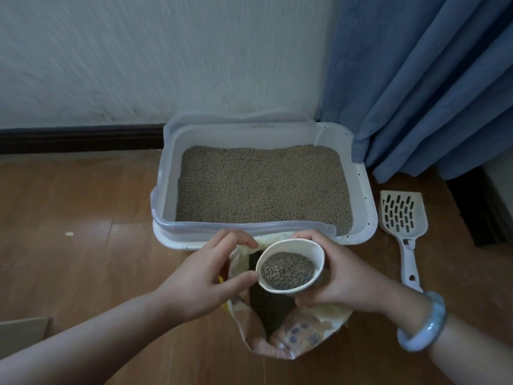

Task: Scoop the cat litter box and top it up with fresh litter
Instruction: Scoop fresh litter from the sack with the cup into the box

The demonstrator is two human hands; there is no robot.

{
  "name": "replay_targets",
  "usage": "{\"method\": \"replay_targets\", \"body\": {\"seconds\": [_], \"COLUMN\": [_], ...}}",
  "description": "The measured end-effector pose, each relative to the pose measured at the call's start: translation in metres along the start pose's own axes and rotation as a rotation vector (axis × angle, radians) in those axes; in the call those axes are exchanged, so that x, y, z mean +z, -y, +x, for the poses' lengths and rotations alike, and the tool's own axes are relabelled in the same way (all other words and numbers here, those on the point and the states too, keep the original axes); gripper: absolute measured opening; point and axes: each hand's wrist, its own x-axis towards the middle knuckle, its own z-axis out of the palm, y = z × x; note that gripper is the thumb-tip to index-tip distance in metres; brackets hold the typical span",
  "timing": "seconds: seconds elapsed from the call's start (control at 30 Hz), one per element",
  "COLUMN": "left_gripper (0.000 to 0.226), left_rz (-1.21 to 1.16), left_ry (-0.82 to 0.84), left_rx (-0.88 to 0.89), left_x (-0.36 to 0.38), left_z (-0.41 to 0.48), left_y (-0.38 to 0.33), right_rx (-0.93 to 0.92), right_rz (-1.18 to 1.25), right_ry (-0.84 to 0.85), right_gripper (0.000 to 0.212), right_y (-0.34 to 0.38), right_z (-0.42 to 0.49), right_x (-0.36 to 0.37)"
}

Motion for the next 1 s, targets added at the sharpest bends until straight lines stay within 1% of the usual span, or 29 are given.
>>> {"method": "replay_targets", "body": {"seconds": [0.13, 0.33, 0.47, 0.57, 0.63, 0.7, 0.77, 0.87, 0.93, 1.0], "left_gripper": [0.039, 0.046, 0.048, 0.049, 0.05, 0.051, 0.051, 0.052, 0.052, 0.053], "left_rz": [0.011, 0.028, 0.026, 0.035, 0.042, 0.05, 0.062, 0.076, 0.069, 0.068], "left_ry": [0.001, 0.007, 0.004, 0.007, 0.008, 0.004, 0.002, 0.012, 0.019, 0.026], "left_rx": [-0.004, -0.02, -0.034, -0.033, -0.035, -0.033, -0.034, -0.038, -0.04, -0.048], "left_x": [0.0, 0.0, 0.0, 0.0, 0.0, 0.0, 0.0, -0.001, -0.001, -0.001], "left_z": [0.0, 0.0, -0.002, -0.003, -0.003, -0.002, -0.002, -0.003, -0.003, -0.003], "left_y": [-0.001, 0.003, 0.004, 0.005, 0.004, 0.004, 0.004, 0.004, 0.004, 0.004], "right_rx": [-0.013, -0.052, -0.12, -0.113, -0.103, -0.105, -0.12, -0.136, -0.175, -0.229], "right_rz": [0.075, 0.142, 0.244, 0.213, 0.082, -0.122, -0.403, -0.814, -1.005, -1.11], "right_ry": [-0.012, 0.023, -0.013, -0.068, -0.145, -0.203, -0.188, -0.134, -0.128, -0.154], "right_gripper": [0.075, 0.071, 0.073, 0.073, 0.074, 0.075, 0.071, 0.058, 0.056, 0.052], "right_y": [0.009, 0.031, 0.055, 0.065, 0.062, 0.057, 0.049, 0.043, 0.044, 0.049], "right_z": [0.0, 0.015, 0.037, 0.066, 0.089, 0.113, 0.133, 0.151, 0.159, 0.162], "right_x": [-0.012, -0.025, -0.032, -0.036, -0.034, -0.026, -0.015, 0.008, 0.024, 0.035]}}
